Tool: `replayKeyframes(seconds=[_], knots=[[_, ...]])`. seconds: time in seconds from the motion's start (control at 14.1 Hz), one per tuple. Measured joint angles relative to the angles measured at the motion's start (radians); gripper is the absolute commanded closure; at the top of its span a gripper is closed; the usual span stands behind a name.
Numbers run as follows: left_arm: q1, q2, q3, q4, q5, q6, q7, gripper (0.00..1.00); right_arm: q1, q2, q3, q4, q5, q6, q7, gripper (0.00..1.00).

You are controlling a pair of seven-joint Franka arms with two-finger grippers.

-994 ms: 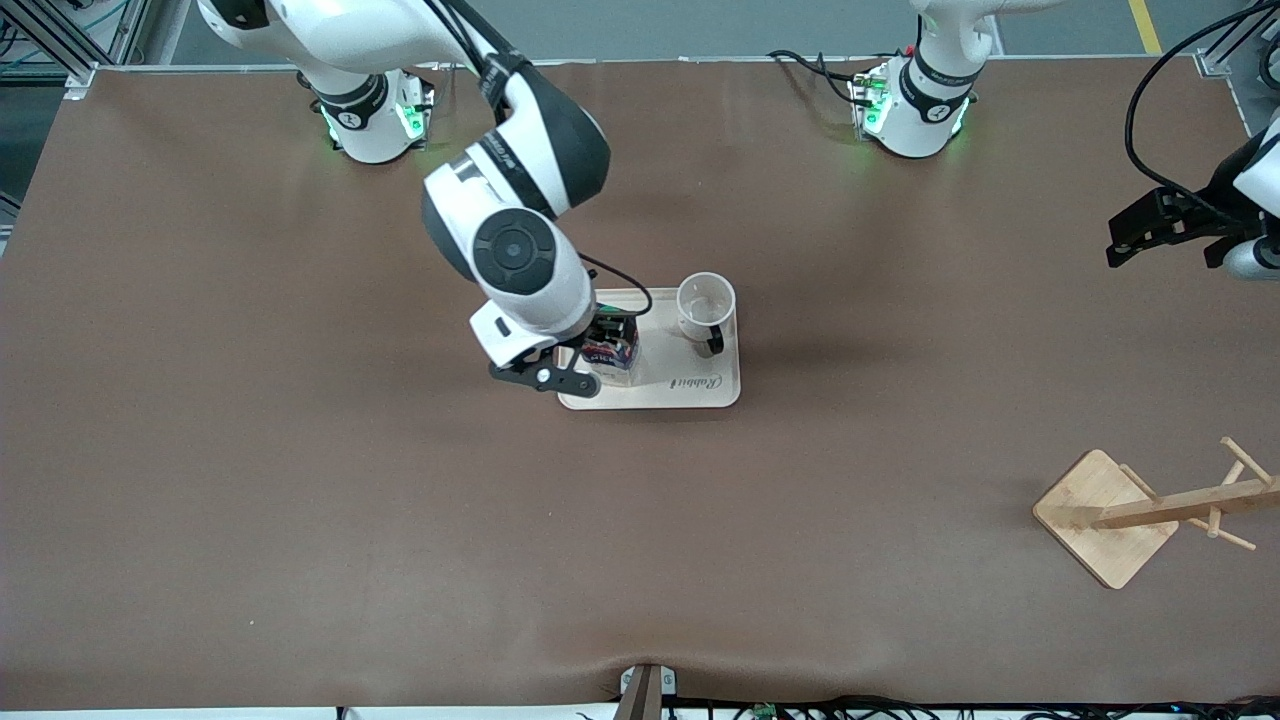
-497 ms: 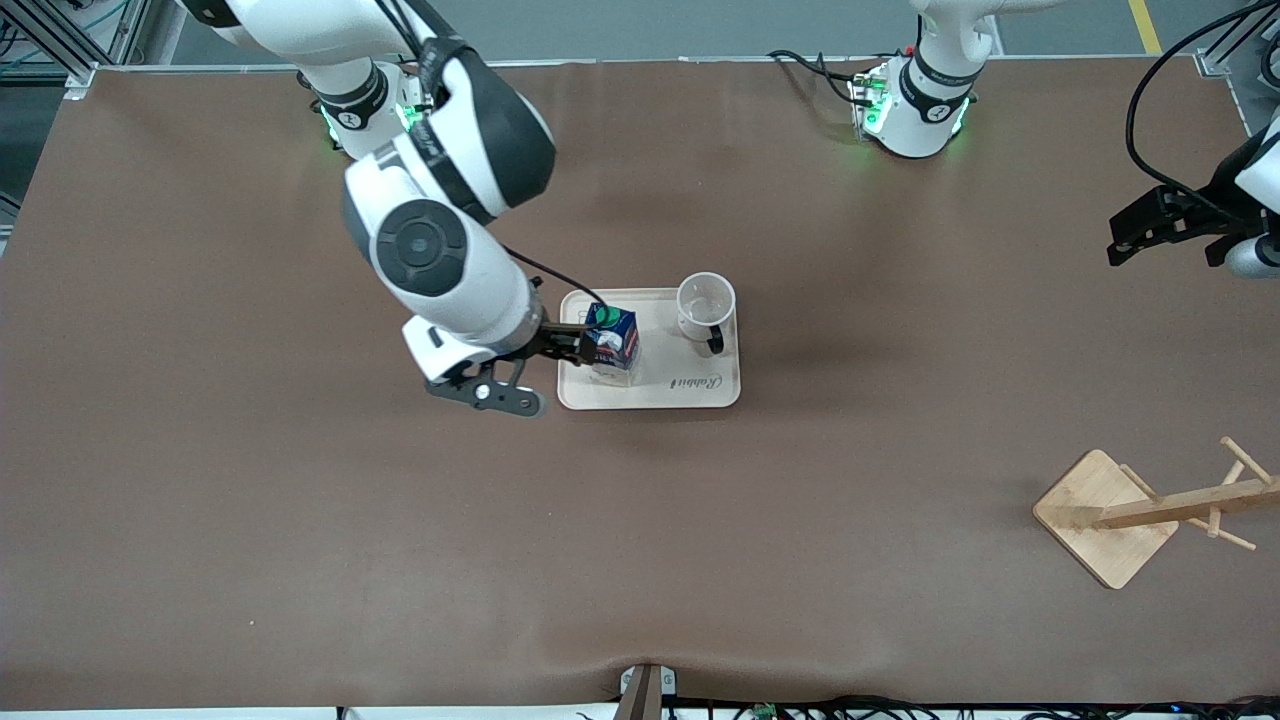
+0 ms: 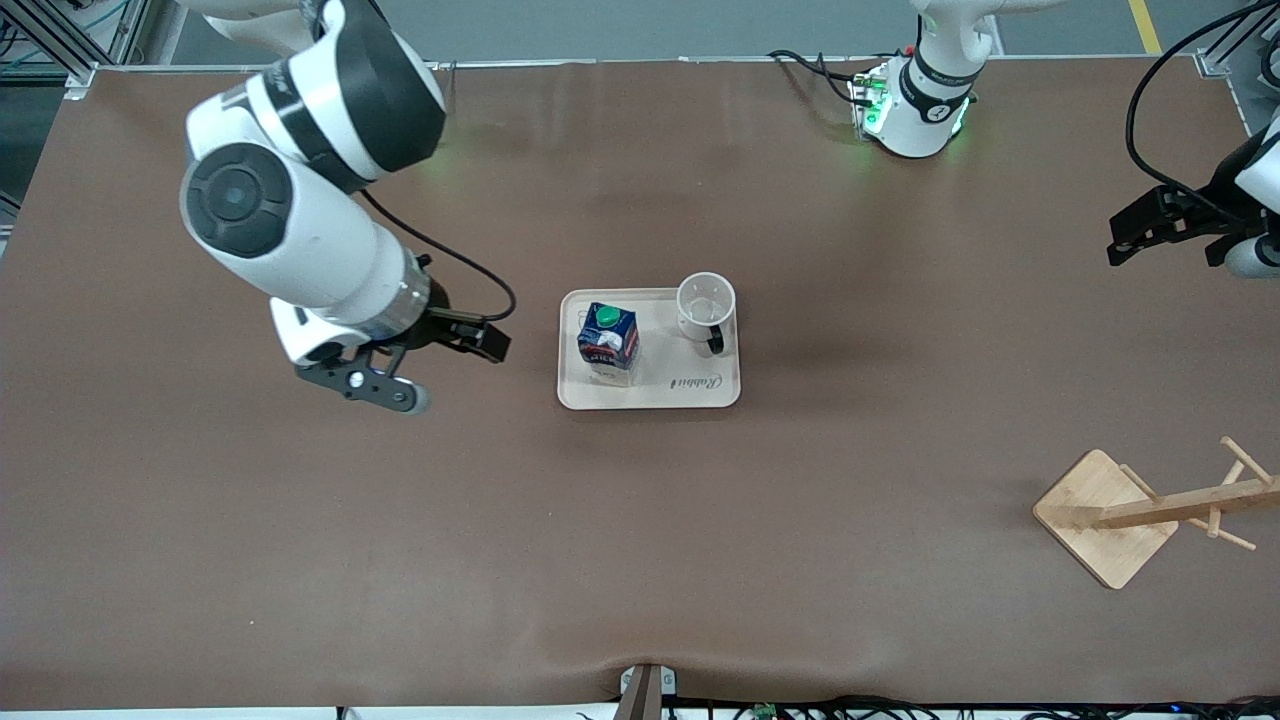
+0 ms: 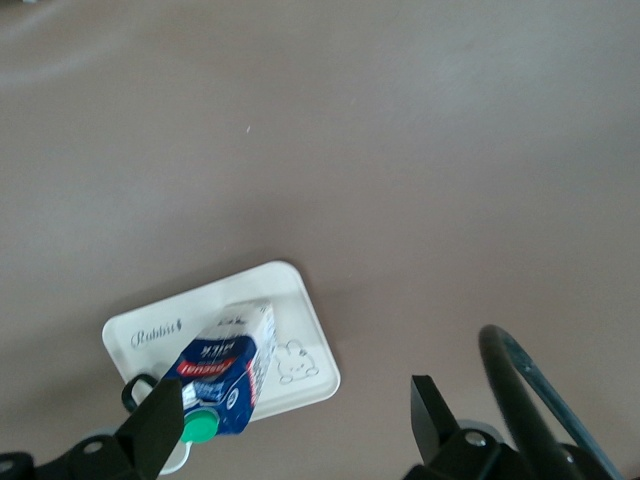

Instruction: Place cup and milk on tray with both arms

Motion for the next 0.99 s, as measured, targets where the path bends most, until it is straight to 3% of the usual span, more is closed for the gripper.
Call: replayKeyframes(seconds=[0.35,0.85,0.99], knots=[[0.000,0.000,0.000,0.000,0.000,0.000,0.000,0.00,-0.096,-0.058,0.028,0.000,-0.044,-0.069,-0.004,0.00],[0.001,-0.010,0.001,0.001,0.000,0.000,-0.001,0.00,-0.423,-0.153,0.202,-0.049,-0.121,-0.159,-0.250,0.00],[0.001,-0.021,0.001,0.001,0.000,0.000,-0.002,0.00,-0.503,-0.176,0.226,-0.080,-0.126,-0.159,-0.338,0.00]])
